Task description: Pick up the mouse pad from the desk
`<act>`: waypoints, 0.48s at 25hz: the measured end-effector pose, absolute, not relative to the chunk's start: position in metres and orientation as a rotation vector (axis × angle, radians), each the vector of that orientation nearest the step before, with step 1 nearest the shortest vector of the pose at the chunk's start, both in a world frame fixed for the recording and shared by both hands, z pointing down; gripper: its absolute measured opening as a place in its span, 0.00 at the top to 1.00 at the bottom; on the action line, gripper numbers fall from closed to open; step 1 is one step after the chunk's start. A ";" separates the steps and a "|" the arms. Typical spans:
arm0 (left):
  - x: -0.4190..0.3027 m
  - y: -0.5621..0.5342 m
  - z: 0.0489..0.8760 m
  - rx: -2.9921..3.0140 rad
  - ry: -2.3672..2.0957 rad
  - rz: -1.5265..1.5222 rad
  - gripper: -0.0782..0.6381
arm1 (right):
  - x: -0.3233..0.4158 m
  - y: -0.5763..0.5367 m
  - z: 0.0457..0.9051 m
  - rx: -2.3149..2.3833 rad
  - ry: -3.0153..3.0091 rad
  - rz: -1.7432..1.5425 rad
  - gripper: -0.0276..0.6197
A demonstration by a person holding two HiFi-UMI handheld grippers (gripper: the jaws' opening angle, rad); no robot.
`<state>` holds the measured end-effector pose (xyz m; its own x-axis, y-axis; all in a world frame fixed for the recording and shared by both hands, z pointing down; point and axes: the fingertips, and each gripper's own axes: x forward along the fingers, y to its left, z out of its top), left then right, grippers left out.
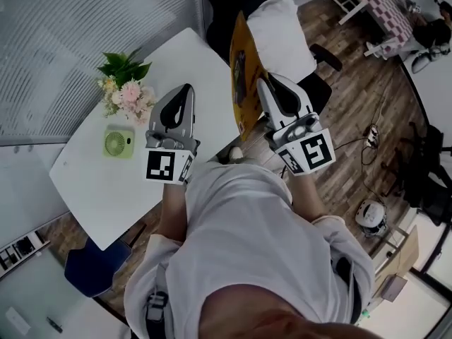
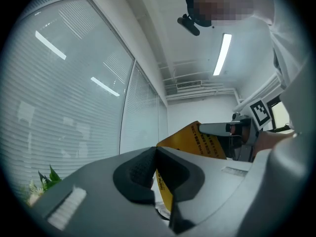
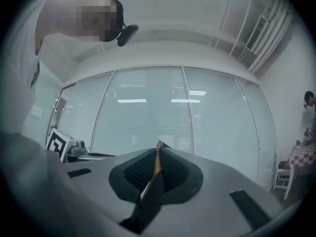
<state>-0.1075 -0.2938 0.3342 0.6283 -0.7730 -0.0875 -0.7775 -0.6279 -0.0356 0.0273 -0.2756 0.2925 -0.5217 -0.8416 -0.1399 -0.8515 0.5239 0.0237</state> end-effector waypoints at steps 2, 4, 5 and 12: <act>-0.103 -0.291 0.324 -2.752 1.314 0.102 0.91 | 0.025 -0.270 0.283 -1.496 2.658 0.216 0.92; -0.100 -0.287 0.318 -2.741 1.308 0.092 0.91 | 0.021 -0.266 0.277 -1.502 2.675 0.267 0.92; -0.098 -0.285 0.316 -2.738 1.307 0.085 0.91 | 0.020 -0.264 0.275 -1.504 2.684 0.285 0.92; -0.096 -0.281 0.313 -2.740 1.324 0.078 0.91 | 0.020 -0.260 0.276 -1.514 2.725 0.323 0.92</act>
